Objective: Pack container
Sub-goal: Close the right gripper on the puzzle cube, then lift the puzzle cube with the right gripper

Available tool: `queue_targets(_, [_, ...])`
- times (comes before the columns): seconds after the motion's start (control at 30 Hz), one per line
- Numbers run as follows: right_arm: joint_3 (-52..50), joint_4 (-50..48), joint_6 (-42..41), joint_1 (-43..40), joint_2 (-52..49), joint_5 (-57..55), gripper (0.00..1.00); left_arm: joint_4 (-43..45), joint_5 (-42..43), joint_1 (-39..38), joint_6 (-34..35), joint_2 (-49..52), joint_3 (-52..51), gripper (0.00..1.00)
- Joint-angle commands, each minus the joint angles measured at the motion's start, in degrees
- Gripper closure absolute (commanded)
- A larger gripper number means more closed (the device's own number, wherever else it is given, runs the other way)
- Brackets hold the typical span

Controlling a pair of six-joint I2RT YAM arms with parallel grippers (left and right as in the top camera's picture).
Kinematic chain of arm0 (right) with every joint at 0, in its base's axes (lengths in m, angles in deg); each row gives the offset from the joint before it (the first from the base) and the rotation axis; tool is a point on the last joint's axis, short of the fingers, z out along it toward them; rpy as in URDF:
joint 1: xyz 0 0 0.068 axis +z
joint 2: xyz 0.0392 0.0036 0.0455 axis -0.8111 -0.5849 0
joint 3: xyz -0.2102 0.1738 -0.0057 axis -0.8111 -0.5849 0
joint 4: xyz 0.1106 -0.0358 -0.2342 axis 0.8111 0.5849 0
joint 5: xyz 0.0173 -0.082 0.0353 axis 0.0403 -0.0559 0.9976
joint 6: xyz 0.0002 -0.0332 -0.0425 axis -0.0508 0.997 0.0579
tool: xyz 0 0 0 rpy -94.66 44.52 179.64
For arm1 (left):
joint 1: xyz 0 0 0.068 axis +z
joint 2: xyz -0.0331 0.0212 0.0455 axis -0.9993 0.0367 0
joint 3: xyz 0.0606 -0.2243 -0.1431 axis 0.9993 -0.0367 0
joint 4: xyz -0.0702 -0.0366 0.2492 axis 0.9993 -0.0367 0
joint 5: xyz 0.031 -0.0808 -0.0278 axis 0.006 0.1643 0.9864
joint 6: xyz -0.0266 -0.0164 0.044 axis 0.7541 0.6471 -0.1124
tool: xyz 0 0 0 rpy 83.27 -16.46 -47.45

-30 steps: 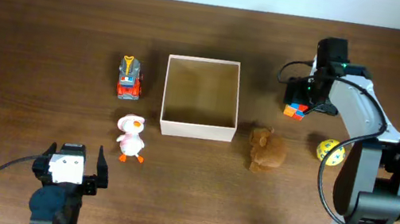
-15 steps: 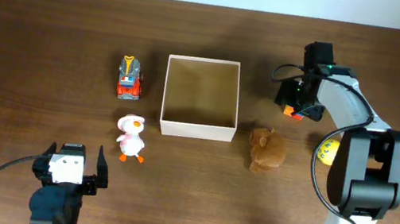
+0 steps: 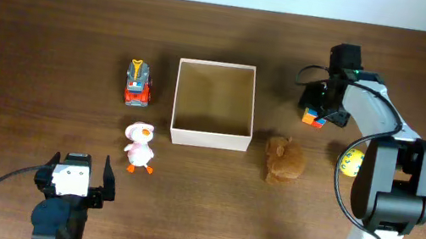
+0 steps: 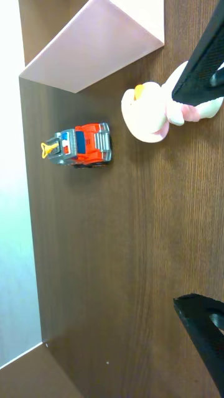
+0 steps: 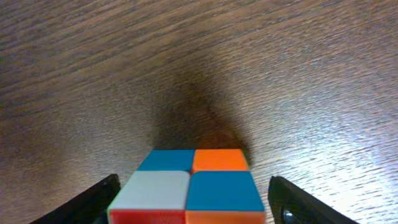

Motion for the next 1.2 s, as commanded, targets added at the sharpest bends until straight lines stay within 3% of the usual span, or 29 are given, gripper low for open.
queue_targets(0.0, [-0.3,-0.2,1.0,-0.3,-0.9,-1.0,0.24,0.1,0.6,0.3,-1.1,-0.3,-0.4,0.01])
queue_targets(0.1, [-0.3,-0.2,1.0,-0.3,-1.1,-0.9,0.28,0.1,0.6,0.3,-1.1,-0.3,-0.4,0.01])
queue_targets(0.67, [-0.3,0.9,4.0,-0.3,-1.9,-1.0,0.28,0.1,0.6,0.3,-1.1,-0.3,-0.4,0.01])
queue_targets(1.17, [-0.3,0.7,6.6,-0.3,-1.9,-1.0,0.43,0.1,0.6,0.3,-1.1,-0.3,-0.4,0.01])
